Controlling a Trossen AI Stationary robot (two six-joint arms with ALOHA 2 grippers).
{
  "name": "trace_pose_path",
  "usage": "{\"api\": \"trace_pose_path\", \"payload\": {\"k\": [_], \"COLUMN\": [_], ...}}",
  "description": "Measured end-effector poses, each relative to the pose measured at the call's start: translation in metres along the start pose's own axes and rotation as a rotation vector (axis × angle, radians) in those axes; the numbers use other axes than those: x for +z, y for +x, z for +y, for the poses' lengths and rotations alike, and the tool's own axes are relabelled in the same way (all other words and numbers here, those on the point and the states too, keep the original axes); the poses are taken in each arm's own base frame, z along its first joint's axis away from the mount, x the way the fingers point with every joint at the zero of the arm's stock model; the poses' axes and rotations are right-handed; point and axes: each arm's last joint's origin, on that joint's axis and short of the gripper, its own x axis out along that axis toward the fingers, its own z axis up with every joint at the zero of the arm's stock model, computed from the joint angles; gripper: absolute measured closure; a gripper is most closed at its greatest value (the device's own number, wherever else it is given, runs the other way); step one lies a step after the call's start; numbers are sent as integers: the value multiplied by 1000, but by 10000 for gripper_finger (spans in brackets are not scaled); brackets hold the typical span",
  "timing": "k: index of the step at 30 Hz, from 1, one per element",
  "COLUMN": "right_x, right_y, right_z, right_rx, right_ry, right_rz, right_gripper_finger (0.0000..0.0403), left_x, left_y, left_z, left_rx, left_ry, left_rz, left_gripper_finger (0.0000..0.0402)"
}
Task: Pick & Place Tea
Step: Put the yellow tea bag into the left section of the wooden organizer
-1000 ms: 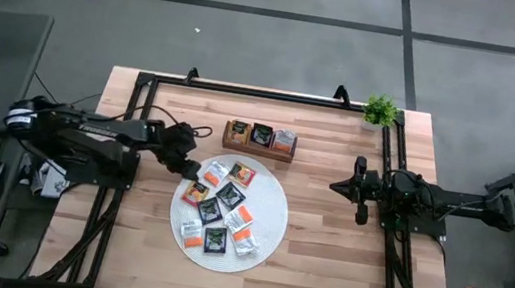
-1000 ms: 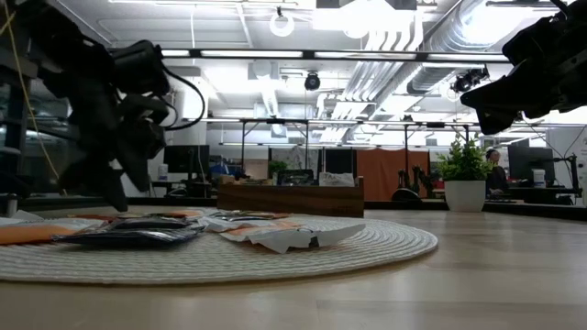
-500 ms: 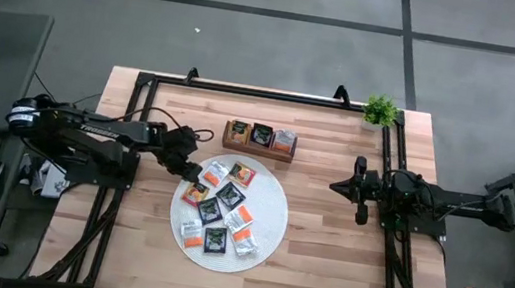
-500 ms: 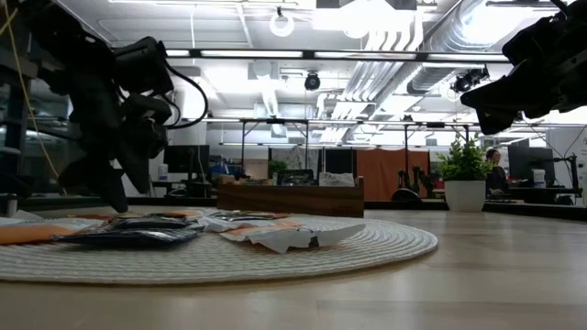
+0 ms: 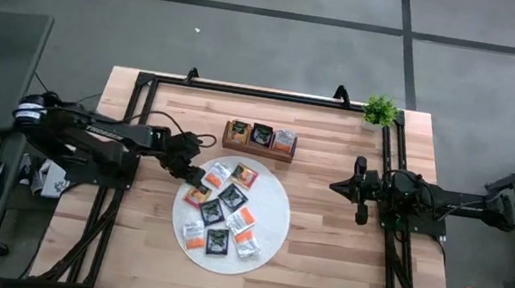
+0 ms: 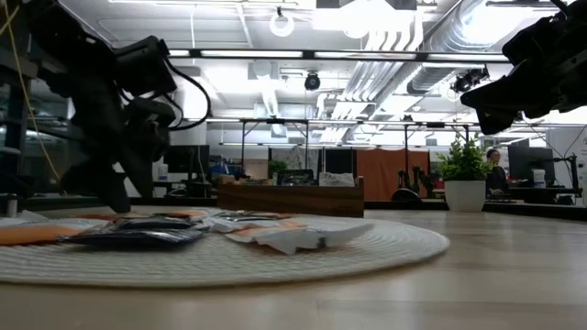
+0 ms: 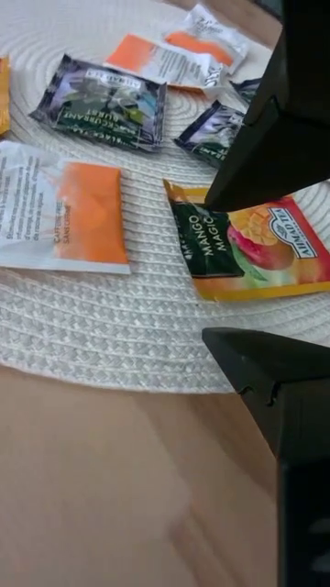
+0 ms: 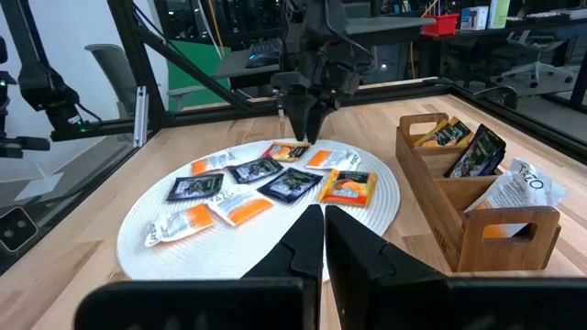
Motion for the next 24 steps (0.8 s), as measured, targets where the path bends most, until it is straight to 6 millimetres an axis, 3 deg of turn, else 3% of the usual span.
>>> {"api": "trace_pose_path", "payload": {"k": [6, 17, 24], "right_x": [0, 0, 0], "right_y": [0, 0, 0], "right_z": [0, 0, 0], "right_rx": [0, 0, 0], "right_ry": [0, 0, 0], "right_rz": [0, -1, -1], "right_gripper_finger": [391, 391, 391], "left_x": [1, 10, 7], "left_y": [8, -1, -1], "left_z": [-6, -26, -27], "left_rx": [-18, -6, 25], "left_ry": [2, 53, 63], "left_rz": [22, 25, 21], "left_gripper_finger": [181, 181, 181]}}
